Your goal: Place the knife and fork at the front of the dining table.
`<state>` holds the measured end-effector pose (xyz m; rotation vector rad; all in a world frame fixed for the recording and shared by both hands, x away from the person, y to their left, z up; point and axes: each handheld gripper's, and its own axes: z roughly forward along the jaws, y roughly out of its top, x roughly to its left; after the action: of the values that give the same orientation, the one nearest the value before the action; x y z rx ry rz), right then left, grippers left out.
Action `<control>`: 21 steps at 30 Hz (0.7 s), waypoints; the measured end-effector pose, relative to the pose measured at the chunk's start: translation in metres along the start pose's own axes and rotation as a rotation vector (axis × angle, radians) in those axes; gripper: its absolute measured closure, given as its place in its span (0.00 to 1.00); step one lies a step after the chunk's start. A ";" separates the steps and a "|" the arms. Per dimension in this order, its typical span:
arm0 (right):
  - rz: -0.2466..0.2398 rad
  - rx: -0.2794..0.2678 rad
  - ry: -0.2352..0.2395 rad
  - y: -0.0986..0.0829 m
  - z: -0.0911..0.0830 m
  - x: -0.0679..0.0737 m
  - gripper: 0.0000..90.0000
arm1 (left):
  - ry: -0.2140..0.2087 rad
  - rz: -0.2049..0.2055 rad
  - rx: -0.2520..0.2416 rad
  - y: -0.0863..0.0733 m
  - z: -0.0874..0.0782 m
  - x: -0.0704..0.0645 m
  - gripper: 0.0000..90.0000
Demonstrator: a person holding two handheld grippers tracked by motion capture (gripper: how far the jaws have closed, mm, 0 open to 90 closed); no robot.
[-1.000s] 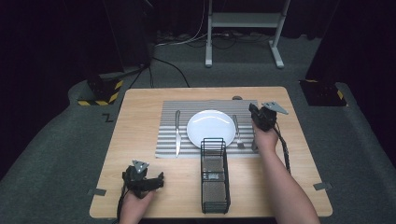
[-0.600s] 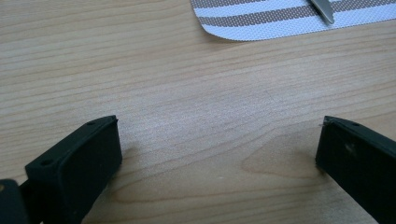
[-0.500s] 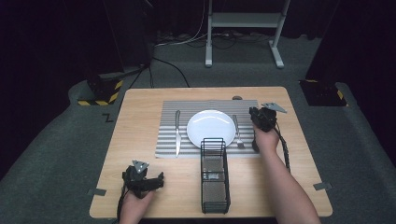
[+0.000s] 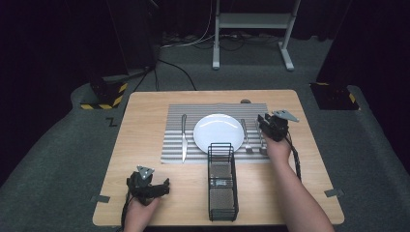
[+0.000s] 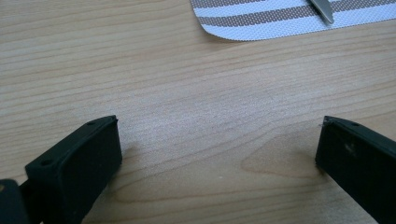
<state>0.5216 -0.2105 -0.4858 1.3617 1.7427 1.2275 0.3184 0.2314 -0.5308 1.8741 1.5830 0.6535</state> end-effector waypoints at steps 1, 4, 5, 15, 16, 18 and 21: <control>-0.011 0.005 -0.001 -0.001 -0.004 0.001 0.61 | 0.000 0.000 0.000 0.000 0.000 0.000 0.00; -0.045 0.011 -0.012 -0.007 -0.018 0.006 0.50 | 0.000 0.001 0.000 0.000 0.000 0.000 0.00; -0.052 0.017 -0.018 -0.010 -0.023 0.007 0.46 | 0.000 0.000 0.000 0.000 0.000 0.000 0.00; -0.098 0.089 0.013 -0.053 -0.088 0.014 0.27 | 0.001 0.000 0.000 0.000 0.000 0.000 0.00; -0.106 0.096 0.019 -0.058 -0.095 0.014 0.25 | 0.001 0.000 0.000 0.000 0.000 0.000 0.00; -0.126 0.133 0.027 -0.071 -0.108 0.013 0.23 | -0.001 0.000 0.000 0.000 0.000 0.000 0.00; -0.136 0.223 0.016 -0.090 -0.125 0.012 0.19 | -0.001 0.001 0.000 0.000 0.000 0.000 0.01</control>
<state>0.3741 -0.2407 -0.5184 1.3333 1.9970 0.9964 0.3181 0.2314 -0.5307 1.8745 1.5818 0.6528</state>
